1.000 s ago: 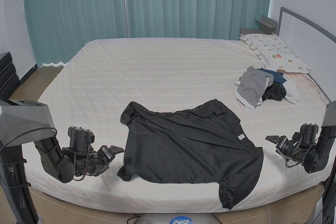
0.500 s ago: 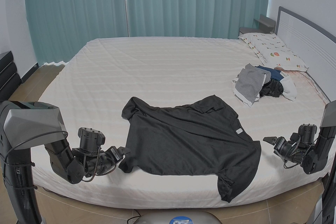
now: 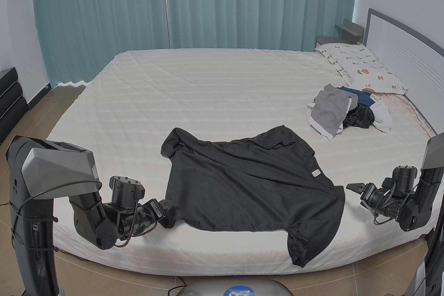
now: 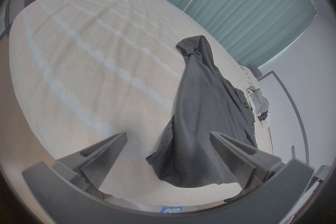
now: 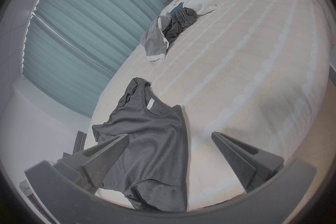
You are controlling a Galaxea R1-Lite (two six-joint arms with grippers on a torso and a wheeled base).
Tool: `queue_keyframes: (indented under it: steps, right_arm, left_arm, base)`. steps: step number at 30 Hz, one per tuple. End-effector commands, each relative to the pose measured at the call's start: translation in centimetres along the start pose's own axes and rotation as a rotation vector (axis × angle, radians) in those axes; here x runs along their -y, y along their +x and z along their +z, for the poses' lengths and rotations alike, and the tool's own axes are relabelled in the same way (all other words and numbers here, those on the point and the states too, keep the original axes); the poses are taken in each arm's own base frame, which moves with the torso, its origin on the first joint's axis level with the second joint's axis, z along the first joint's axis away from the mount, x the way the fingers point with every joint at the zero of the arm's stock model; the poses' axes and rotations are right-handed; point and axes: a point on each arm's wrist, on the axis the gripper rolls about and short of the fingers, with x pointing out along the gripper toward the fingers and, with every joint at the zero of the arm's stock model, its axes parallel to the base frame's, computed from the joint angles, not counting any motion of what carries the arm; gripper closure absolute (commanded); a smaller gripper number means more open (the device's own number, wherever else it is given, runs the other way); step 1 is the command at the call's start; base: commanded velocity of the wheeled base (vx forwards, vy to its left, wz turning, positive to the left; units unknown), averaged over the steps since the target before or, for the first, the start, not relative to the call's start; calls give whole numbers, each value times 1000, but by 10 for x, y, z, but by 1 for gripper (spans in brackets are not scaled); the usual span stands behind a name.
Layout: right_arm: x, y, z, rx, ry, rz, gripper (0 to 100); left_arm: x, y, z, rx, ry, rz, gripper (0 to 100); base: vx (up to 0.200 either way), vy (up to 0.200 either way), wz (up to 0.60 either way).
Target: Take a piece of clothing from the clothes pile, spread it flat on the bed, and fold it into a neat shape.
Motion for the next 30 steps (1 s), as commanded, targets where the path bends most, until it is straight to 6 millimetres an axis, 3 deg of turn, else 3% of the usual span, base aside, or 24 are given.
queue_keyframes:
  steps: [1,2,3,19,30]
  right_arm:
    - [0,1,-1,-4,0,-2,0]
    - [0,1,-1,-4,-1,0,0]
    - [0,1,-1,-5,-1,-1,0]
    - [0,1,0,2,0,-2,0]
    - [0,1,0,5,0,-4,0]
  left_arm:
    - [2,1,-6,-15,11,-3,0]
    - [3,1,-6,-17,13,-5,0]
    - [3,2,-7,-20,16,-5,100]
    - [-8,-6,-11,-34,8,40,100]
    - [-2,-25,9,33,-4,9,100]
  base:
    - [0,0,0]
    - [0,0,0]
    - [0,0,0]
    - [0,0,0]
    - [0,0,0]
